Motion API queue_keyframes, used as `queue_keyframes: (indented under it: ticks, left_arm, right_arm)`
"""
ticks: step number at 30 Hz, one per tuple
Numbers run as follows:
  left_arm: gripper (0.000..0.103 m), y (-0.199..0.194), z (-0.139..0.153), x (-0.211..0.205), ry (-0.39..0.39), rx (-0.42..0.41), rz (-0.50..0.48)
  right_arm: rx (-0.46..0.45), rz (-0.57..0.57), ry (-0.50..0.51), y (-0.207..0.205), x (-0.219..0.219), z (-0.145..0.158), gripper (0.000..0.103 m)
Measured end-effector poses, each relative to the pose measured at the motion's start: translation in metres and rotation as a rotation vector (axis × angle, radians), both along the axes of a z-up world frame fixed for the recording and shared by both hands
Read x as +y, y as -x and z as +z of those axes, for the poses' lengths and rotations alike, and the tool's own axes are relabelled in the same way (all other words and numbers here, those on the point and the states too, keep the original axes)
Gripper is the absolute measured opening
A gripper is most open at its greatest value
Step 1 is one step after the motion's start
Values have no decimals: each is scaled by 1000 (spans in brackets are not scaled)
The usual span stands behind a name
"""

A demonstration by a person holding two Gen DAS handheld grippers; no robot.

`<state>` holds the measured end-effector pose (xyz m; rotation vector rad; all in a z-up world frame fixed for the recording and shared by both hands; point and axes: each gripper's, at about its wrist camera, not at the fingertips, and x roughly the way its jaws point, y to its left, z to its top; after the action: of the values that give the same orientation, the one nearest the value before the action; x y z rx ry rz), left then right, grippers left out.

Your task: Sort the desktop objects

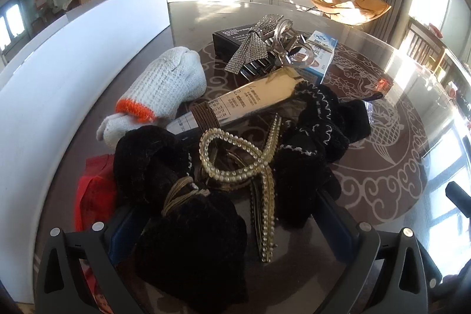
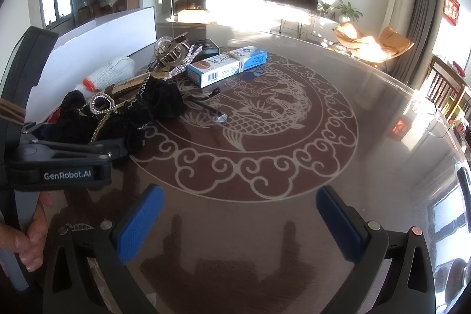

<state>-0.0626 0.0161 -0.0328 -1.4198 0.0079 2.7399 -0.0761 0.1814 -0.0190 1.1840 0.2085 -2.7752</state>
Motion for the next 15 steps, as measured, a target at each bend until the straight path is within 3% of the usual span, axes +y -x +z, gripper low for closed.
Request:
queue_keyframes:
  ticks: [15]
  left_arm:
    - [103,12,0,-2,4,13,16]
  right_arm:
    - [-103,42,-31,11,-8,-17,103]
